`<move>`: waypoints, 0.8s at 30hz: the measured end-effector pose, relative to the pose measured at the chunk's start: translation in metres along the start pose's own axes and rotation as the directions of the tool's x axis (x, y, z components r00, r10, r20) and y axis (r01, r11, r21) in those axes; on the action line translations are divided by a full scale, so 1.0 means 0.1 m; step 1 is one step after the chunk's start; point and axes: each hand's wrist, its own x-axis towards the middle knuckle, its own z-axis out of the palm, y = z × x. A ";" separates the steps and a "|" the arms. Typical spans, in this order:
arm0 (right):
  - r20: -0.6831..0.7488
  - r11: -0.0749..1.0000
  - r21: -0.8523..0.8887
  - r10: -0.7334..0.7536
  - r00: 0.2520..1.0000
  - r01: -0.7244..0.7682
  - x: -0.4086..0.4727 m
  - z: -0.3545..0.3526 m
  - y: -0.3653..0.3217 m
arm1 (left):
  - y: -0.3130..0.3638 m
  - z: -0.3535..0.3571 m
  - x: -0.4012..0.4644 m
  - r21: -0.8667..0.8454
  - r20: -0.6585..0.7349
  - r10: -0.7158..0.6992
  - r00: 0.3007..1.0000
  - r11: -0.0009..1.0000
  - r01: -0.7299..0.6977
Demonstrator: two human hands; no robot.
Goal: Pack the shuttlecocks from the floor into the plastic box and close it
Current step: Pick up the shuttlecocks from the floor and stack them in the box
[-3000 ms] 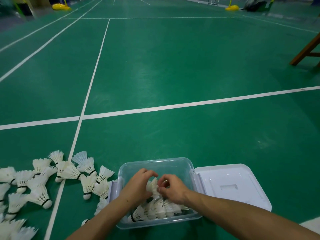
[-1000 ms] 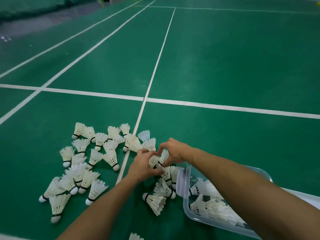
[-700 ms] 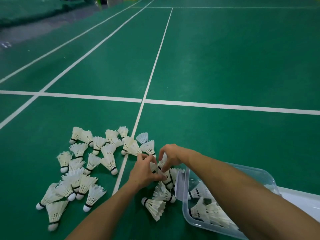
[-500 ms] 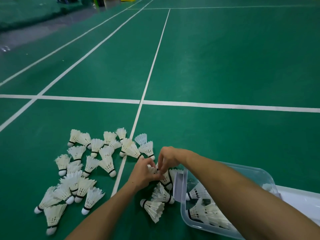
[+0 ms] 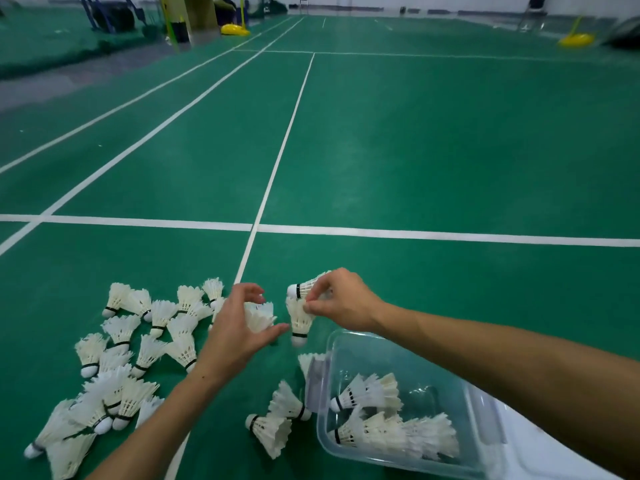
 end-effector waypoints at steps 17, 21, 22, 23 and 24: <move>-0.462 0.870 0.422 0.449 0.765 -0.255 -1.90 -0.89 1.19 | 1.32 1.47 -0.24 -0.013 0.622 0.220 0.752 0.962 -0.272; -0.487 0.857 0.463 0.458 0.743 -0.225 -1.89 -0.90 1.34 | 1.22 1.77 -0.23 0.035 0.604 0.186 0.775 0.965 -0.259; -0.489 0.856 0.469 0.457 0.743 -0.217 -1.87 -0.89 1.36 | 1.22 1.82 -0.22 0.047 0.603 0.192 0.774 0.960 -0.275; -0.490 0.855 0.473 0.457 0.742 -0.214 -1.84 -0.88 1.37 | 1.22 1.86 -0.21 0.055 0.607 0.200 0.769 0.955 -0.291; -0.488 0.853 0.477 0.458 0.743 -0.213 -1.81 -0.86 1.37 | 1.22 1.88 -0.21 0.060 0.604 0.213 0.768 0.949 -0.310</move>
